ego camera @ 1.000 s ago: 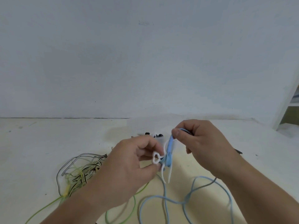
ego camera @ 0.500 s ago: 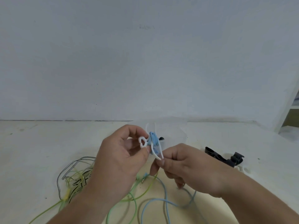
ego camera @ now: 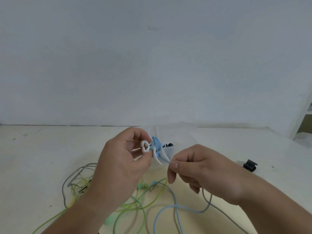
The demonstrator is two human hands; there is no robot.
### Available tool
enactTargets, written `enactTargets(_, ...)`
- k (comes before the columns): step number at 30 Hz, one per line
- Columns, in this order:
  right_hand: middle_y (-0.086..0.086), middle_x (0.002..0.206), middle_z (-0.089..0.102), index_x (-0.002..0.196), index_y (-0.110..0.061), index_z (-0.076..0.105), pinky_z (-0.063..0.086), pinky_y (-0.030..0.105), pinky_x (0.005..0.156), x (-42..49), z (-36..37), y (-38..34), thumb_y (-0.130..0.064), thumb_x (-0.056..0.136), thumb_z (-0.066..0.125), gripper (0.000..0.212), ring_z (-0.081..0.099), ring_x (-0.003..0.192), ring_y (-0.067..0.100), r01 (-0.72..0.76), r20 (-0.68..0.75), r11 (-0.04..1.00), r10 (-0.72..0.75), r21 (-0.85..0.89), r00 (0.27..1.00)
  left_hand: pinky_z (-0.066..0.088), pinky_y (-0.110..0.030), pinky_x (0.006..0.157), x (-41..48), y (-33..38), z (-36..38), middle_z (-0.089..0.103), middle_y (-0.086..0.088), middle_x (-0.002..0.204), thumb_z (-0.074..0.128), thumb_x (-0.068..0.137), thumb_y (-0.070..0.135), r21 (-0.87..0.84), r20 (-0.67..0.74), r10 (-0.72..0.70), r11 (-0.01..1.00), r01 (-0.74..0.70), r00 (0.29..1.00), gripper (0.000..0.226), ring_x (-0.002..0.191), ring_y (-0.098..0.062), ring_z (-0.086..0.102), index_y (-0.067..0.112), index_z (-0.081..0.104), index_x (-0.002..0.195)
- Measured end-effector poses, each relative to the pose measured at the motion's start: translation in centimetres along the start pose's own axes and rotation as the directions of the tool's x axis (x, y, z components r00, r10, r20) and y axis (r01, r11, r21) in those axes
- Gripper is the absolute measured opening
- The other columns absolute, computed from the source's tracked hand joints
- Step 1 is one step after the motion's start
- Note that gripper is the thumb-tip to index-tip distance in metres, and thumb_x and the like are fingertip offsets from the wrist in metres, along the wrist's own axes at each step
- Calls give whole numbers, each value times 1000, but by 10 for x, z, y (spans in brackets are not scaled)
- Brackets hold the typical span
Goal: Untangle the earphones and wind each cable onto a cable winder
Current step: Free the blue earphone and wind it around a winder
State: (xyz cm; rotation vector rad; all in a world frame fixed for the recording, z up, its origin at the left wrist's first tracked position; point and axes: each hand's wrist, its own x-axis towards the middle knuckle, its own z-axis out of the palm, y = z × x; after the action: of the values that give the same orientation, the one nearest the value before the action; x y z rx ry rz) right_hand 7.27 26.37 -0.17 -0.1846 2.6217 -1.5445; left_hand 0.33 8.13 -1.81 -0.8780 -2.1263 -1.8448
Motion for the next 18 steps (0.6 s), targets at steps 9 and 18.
enactTargets(9,-12,49,40,71,-14,73,42,31,58,-4,-5,-4,-29,84,58,25,38,46,5,113,-111,989,-103,97,989,37,-2,55,-7,6,2,66,22,88,70,79,0,353,92,125,924,-150,988,32,46,16,47,32,63,79)
enactTargets(18,-13,51,44,62,-21,65,32,14,48,-2,-11,-3,-22,87,72,27,36,47,3,150,-437,967,-229,-208,870,47,-9,74,-8,-1,5,71,10,85,70,77,-3,218,299,43,970,-112,953,30,83,-4,70,27,66,83)
